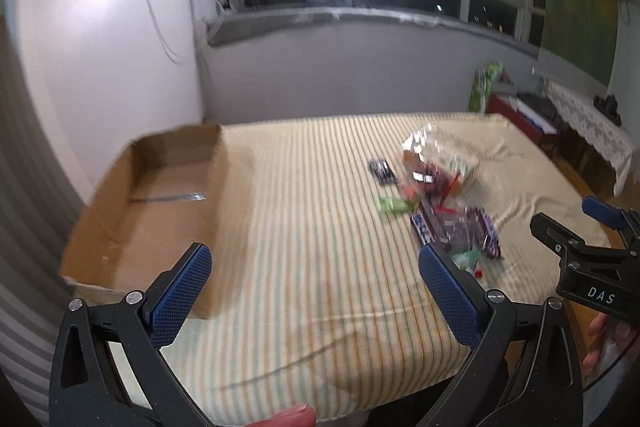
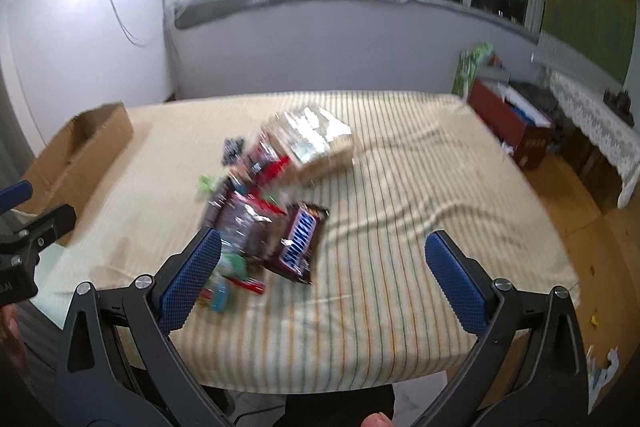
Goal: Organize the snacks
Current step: 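Grasp the green jelly cup with the left tool while the right tool grasps the Snickers bar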
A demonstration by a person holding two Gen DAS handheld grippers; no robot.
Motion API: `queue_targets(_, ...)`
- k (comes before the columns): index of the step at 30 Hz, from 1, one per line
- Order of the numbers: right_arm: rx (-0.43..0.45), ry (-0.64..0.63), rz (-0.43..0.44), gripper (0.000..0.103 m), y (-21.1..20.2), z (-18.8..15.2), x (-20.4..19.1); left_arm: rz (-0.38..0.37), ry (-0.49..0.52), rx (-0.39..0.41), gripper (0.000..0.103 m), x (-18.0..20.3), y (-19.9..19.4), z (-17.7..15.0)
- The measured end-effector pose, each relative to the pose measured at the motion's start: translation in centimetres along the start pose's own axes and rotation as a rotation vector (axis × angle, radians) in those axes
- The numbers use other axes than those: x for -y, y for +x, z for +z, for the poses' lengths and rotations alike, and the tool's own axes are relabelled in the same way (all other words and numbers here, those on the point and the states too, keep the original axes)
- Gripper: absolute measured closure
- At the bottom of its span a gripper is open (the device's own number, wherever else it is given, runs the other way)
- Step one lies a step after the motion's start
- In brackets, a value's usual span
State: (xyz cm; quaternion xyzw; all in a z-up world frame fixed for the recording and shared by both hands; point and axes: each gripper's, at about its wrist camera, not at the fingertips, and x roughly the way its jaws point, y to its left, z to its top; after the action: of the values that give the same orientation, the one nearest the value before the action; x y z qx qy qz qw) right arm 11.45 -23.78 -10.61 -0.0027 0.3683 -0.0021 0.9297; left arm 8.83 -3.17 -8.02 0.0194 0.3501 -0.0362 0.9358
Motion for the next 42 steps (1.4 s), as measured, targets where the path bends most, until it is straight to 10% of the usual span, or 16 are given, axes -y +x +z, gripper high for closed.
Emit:
queue_targets(31,-0.14,0.058,0.253,0.007,8.6,0.8,1.8,-0.382,0.072,-0.093,0.002,6.2,5.8,-4.7)
queue_targets(42,-0.163,0.052,0.302,0.029,9.1,0.1,1.7,-0.394,0.091,-0.103,0.033,7.3,7.7,-4.6)
